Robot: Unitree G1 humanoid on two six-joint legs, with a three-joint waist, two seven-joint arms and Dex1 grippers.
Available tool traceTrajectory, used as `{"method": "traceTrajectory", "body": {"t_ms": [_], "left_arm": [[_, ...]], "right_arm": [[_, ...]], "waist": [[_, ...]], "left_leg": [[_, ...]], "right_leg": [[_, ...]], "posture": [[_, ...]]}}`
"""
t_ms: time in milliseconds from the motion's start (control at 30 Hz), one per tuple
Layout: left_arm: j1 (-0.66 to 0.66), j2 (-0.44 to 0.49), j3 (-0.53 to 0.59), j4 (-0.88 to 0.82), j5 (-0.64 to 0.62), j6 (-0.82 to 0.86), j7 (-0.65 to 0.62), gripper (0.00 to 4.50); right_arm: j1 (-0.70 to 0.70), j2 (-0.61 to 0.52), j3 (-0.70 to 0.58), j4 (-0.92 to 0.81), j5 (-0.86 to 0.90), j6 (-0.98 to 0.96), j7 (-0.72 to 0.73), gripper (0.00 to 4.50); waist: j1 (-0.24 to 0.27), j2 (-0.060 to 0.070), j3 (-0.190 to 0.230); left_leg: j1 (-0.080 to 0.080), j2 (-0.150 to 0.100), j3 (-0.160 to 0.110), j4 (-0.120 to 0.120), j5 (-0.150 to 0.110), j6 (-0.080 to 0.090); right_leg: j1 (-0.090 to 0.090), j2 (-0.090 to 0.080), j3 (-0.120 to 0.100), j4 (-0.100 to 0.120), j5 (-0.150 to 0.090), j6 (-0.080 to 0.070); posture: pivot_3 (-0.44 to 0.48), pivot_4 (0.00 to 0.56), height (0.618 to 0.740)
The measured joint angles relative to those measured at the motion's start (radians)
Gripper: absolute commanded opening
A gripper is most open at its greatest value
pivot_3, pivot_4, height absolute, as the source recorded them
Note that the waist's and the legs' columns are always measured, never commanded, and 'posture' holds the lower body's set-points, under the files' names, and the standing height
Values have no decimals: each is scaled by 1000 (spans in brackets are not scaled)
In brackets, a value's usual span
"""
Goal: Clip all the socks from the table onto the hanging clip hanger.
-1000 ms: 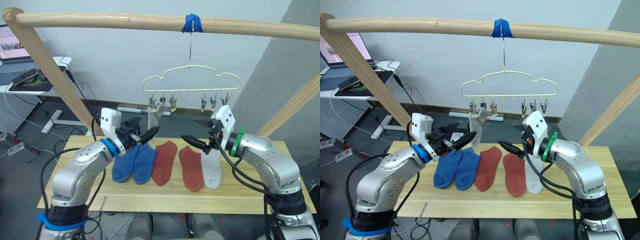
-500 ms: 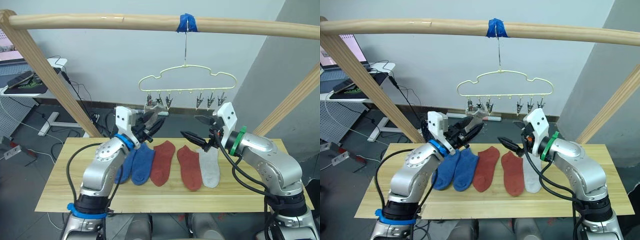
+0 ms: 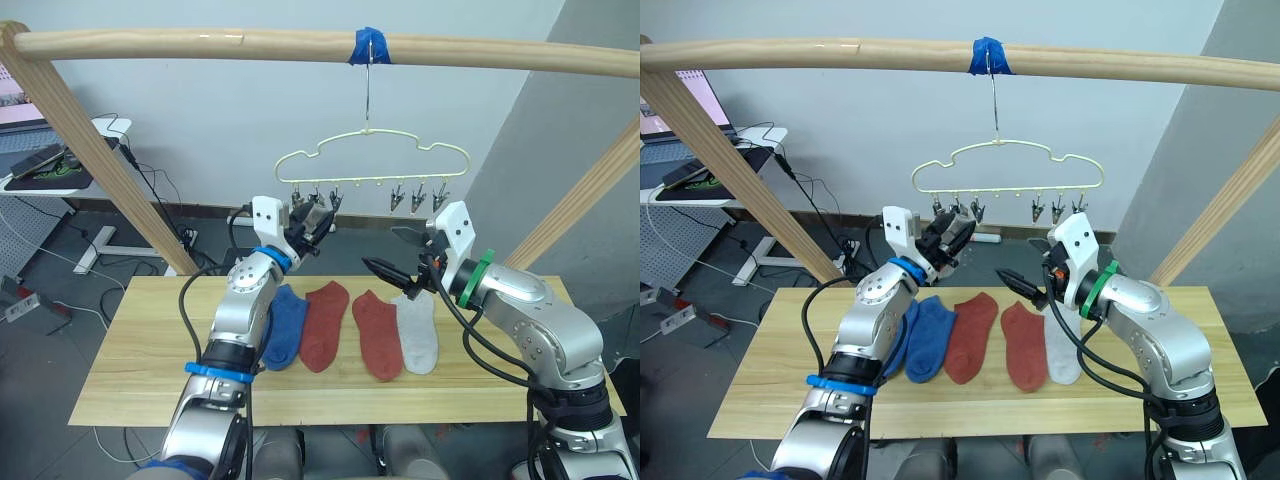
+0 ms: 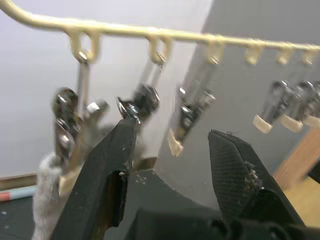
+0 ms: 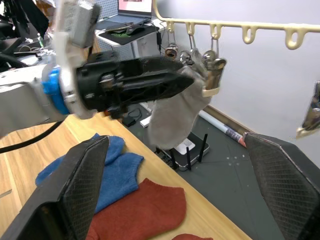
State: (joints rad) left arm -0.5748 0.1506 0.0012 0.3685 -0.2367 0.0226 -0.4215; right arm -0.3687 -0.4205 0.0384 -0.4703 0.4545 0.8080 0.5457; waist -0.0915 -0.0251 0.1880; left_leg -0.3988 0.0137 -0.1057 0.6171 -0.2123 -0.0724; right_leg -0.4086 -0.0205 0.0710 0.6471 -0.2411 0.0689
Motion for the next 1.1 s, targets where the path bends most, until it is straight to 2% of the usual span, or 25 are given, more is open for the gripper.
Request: {"method": "traceTrajectory", "body": {"t_ms": [367, 667, 1033, 1100], "left_arm": [[-76, 3, 49, 192, 27, -98, 32, 2450], [-144, -12, 54, 278, 37, -156, 36, 2450], [-154, -20, 56, 312, 69, -209, 68, 2450], [-154, -20, 57, 312, 78, -222, 81, 2087]], "right_arm": [[0, -12, -6, 0, 0, -8, -6, 4500], [-5, -12, -6, 0, 0, -9, -15, 4500], [-5, -12, -7, 0, 0, -9, -24, 4500], [-4, -12, -7, 0, 0, -9, -24, 4500]], "waist": [[-24, 0, 0], [-26, 0, 0], [-47, 0, 0], [-49, 0, 0]], "left_leg": [[-1, 0, -1, 3, 0, 0], [-1, 0, -1, 7, 0, 0], [-1, 0, -1, 7, 0, 0], [-1, 0, -1, 8, 0, 0]], "right_leg": [[0, 0, 0, 1, 1, 1], [2, 0, 0, 1, 2, 3], [2, 0, 0, 2, 2, 3], [2, 0, 0, 2, 2, 3]], "posture": [[-182, 131, 740], [-185, 133, 740], [-191, 135, 740], [-190, 136, 740]]}}
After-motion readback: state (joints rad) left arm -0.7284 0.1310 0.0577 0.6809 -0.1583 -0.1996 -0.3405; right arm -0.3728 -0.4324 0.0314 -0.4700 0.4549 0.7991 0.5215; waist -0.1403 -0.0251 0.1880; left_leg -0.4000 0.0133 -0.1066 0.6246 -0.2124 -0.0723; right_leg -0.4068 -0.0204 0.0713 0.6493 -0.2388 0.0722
